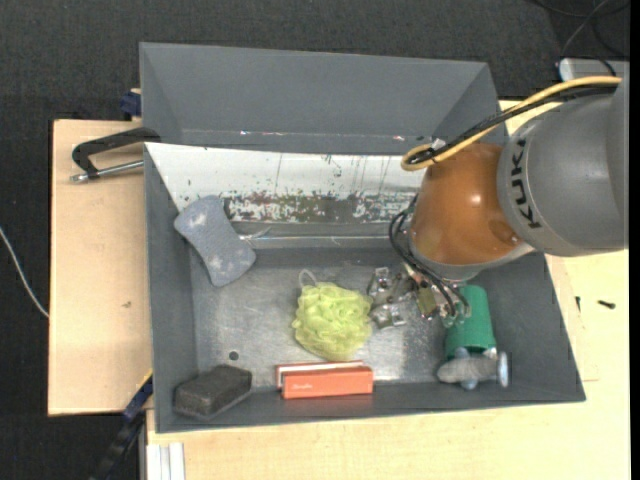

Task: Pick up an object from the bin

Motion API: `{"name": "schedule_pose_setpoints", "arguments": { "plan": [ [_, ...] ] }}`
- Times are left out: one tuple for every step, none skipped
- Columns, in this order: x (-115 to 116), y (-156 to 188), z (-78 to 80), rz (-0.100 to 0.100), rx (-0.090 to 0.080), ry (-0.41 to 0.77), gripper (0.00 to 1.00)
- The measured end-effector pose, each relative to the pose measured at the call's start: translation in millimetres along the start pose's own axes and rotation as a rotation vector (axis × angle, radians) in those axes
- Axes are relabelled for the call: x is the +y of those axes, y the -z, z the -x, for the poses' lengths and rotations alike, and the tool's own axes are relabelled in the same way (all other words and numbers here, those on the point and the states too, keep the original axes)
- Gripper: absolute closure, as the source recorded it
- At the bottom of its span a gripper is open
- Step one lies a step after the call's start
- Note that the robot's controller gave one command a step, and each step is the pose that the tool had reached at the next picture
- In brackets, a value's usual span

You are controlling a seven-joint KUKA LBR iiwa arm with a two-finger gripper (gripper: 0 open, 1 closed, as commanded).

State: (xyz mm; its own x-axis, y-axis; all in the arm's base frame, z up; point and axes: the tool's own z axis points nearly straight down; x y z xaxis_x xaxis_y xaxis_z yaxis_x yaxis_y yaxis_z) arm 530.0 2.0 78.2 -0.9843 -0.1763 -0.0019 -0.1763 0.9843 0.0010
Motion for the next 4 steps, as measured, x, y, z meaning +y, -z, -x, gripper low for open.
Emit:
{"name": "schedule_pose_setpoints", "arguments": {
  "plan": [
    [0.0,0.0,0.0,0.000,0.000,0.000,0.00],
    [-0.1,0.0,0.0,0.000,0.000,0.000,0.00],
    [81.1,-3.8,5.7,0.002,-0.005,0.163,1.00],
    [81.1,-3.8,5.8,0.002,-0.005,0.164,1.00]
  ]
}}
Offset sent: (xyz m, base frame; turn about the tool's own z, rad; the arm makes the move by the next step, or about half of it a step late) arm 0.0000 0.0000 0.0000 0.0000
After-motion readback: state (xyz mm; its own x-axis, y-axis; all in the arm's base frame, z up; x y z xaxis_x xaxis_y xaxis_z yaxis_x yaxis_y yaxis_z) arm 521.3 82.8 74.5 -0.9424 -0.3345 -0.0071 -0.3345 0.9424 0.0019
